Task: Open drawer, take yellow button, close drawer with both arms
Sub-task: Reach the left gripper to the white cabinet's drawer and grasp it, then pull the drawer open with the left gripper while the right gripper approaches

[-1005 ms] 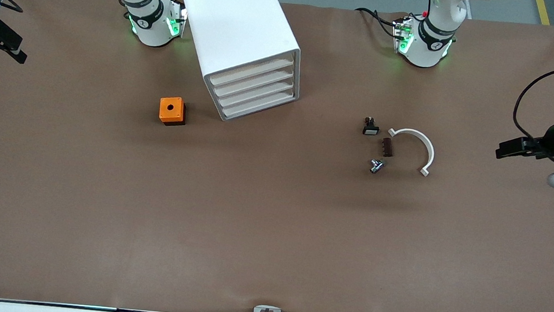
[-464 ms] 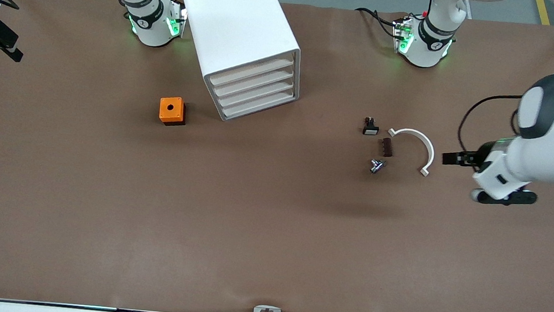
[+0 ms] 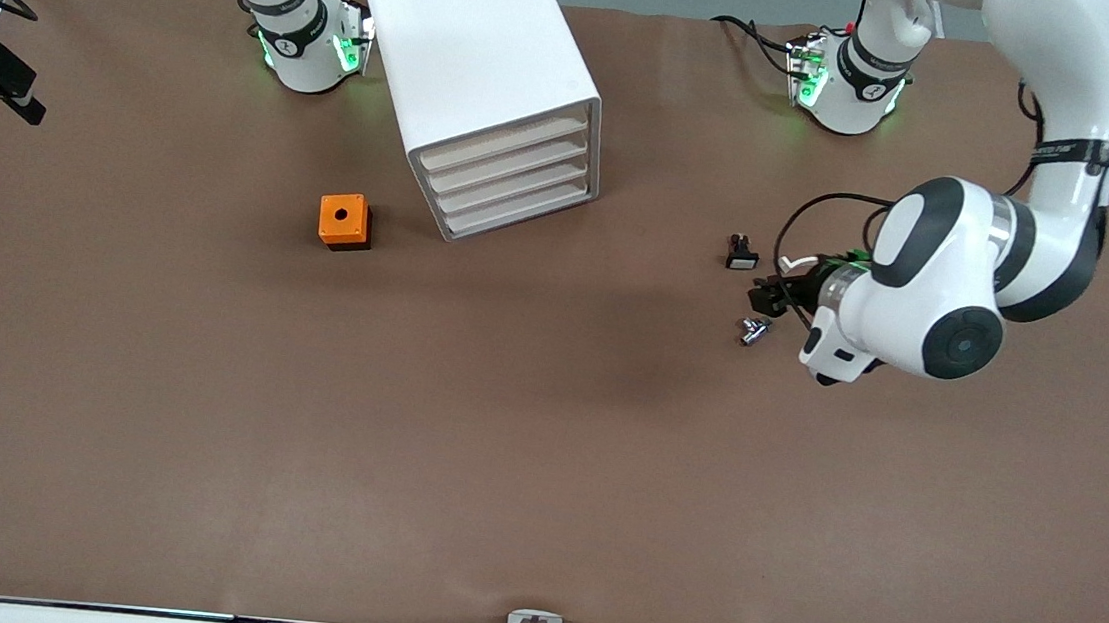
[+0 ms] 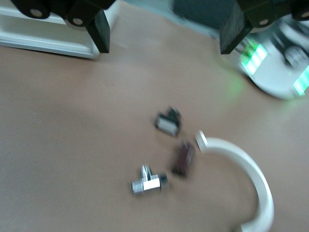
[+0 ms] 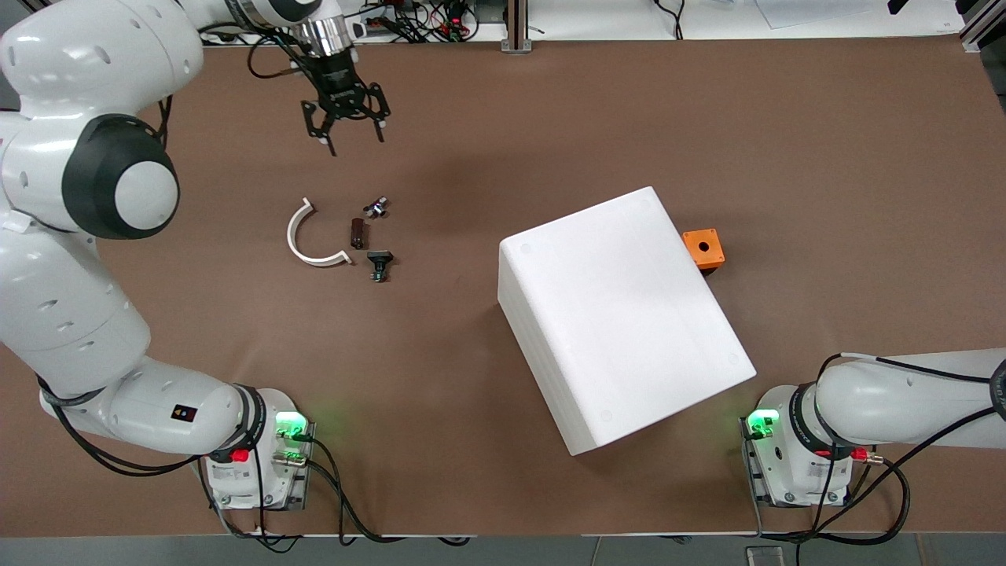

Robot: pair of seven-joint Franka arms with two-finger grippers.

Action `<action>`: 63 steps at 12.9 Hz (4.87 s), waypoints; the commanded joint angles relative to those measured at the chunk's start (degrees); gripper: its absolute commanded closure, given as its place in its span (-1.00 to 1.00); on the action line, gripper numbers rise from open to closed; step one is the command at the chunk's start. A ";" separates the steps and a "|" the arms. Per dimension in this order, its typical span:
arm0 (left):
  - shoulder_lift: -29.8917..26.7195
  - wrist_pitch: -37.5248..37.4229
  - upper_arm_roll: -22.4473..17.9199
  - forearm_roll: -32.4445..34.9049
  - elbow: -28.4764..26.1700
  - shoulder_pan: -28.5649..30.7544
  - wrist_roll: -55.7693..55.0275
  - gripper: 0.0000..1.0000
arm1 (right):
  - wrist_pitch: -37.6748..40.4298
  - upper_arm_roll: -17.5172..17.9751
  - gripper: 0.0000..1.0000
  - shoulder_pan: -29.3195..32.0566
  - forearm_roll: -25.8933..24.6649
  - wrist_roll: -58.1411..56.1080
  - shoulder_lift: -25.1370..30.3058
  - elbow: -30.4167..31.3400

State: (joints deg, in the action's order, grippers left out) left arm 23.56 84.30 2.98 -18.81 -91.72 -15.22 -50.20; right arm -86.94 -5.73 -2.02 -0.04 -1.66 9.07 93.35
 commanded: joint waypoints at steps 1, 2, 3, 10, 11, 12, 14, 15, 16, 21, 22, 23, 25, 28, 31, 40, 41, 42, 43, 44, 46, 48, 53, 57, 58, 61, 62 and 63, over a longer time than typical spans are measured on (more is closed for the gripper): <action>4.11 -2.48 0.27 -7.35 3.03 -0.86 -18.20 -0.99 | 0.10 0.54 -1.00 1.06 0.13 -0.63 -0.01 -0.36; 5.43 -2.48 1.49 -9.99 3.21 -1.13 -25.40 -0.99 | 0.36 0.54 -1.00 1.06 0.13 -0.63 -0.01 -0.27; 6.66 -2.65 2.89 -11.93 4.00 -1.04 -32.35 -0.99 | 0.02 0.54 -1.00 1.06 0.22 -0.63 -0.10 -0.36; 16.77 -8.54 9.75 -28.47 9.28 -1.13 -70.96 -0.99 | -0.34 0.54 -1.00 1.14 0.13 -0.63 -0.72 -1.15; 17.65 -8.54 11.59 -28.56 9.19 -1.13 -73.52 -0.99 | -0.34 0.54 -1.00 1.14 0.22 -0.63 -0.80 -1.07; 18.27 -8.63 13.35 -28.65 8.93 -1.13 -75.38 -0.99 | -0.34 0.54 -1.00 1.06 0.22 -0.63 -0.89 -1.06; 19.06 -8.63 15.81 -29.17 8.66 -1.22 -78.98 -0.96 | -0.43 0.54 -1.00 1.14 0.39 -0.63 -1.24 -1.15; 19.50 -8.63 16.09 -30.66 8.66 -1.91 -81.43 -0.82 | -0.25 0.54 -1.00 1.23 0.48 -0.54 -1.24 -1.07; 19.85 -8.63 16.09 -31.98 8.66 -2.70 -83.98 -0.65 | 0.10 0.54 -1.00 1.14 0.48 -0.54 -1.33 -0.98; 21.61 -7.23 15.65 -35.42 8.49 -5.17 -86.90 -0.18 | 0.36 0.54 -1.00 1.06 0.48 -0.10 -1.68 -0.89; 21.79 -5.92 15.65 -35.33 8.49 -5.26 -87.52 -0.16 | 0.36 0.54 -1.00 1.06 0.48 -0.36 -1.77 -0.89; 22.05 -4.77 15.65 -35.33 8.49 -5.35 -87.52 -0.16 | 0.36 0.54 -1.00 0.97 0.48 -0.45 -2.03 -0.98; 22.75 -3.62 15.65 -35.33 8.49 -6.40 -87.52 -0.15 | 0.10 0.54 -1.00 1.06 0.22 -0.28 -2.04 -1.06; 22.76 -3.44 15.74 -35.42 7.79 -8.33 -87.61 -0.08 | -0.16 0.54 -1.00 1.32 0.30 -0.63 -2.12 -1.06; 22.67 -3.71 15.74 -35.42 5.24 -10.26 -87.52 0.05 | -0.34 0.54 -1.00 1.15 -0.13 -0.63 -2.21 -1.15; 22.32 -4.15 16.00 -35.33 5.23 -10.62 -87.61 0.89 | -0.95 0.54 -1.00 1.32 -0.31 -0.63 -3.00 -1.33; 22.32 -4.49 16.00 -35.42 5.32 -10.36 -87.52 0.91 | -1.65 0.54 -1.00 1.41 -0.40 -0.63 -3.87 -1.33; 22.32 -4.67 16.00 -35.51 5.32 -9.75 -87.52 0.91 | -2.18 0.54 -1.00 1.41 -0.40 -0.63 -5.10 -1.42; 22.32 -4.67 16.00 -35.59 5.41 -8.78 -87.44 0.91 | -3.06 0.54 -1.00 1.58 -0.40 -0.71 -5.72 -1.59; 22.32 -4.67 16.00 -36.03 5.41 -7.99 -87.26 0.91 | -4.11 0.45 -1.00 2.19 -0.31 -0.63 -7.47 -1.59; 22.49 -4.59 15.91 -36.91 5.67 -5.36 -87.09 0.90 | -4.82 0.54 -1.00 2.37 -1.44 -0.63 -12.29 -2.46; 22.67 -4.59 15.65 -37.09 6.46 -2.55 -87.00 0.88 | -4.47 0.63 -1.00 1.68 -2.59 -0.02 -16.53 -2.30; 23.20 -4.41 15.04 -37.26 8.05 2.73 -86.91 0.71 | 0.80 1.07 -1.00 -12.45 1.17 33.57 -14.34 -1.95; 23.11 -4.15 15.04 -37.35 8.57 2.91 -81.05 -0.78 | -1.90 1.07 -1.00 -28.61 4.69 61.28 -14.51 -0.72; 23.20 -4.15 15.04 -37.26 9.27 2.91 -77.19 -0.99 | -4.10 1.07 -1.00 -30.83 6.88 66.38 -14.60 -0.19; 23.20 -4.15 14.60 -37.26 11.99 3.70 -59.73 -0.99 | -8.85 1.07 -1.00 -38.21 7.95 77.90 -15.04 0.78; 23.28 -4.23 14.42 -36.48 14.44 3.53 -54.27 -0.99 | -10.95 0.98 -1.00 -40.58 7.86 81.43 -15.91 1.30; 23.20 -4.15 14.33 -35.17 15.68 3.44 -47.78 -0.99 | -12.80 0.98 -1.00 -42.43 7.86 85.03 -17.14 1.31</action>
State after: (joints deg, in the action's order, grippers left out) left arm 46.63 80.44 17.63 -55.02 -79.60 -11.56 -106.99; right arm -96.83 -3.78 -40.95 6.84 77.60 -6.78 93.91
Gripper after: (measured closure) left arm 0.009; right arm 0.000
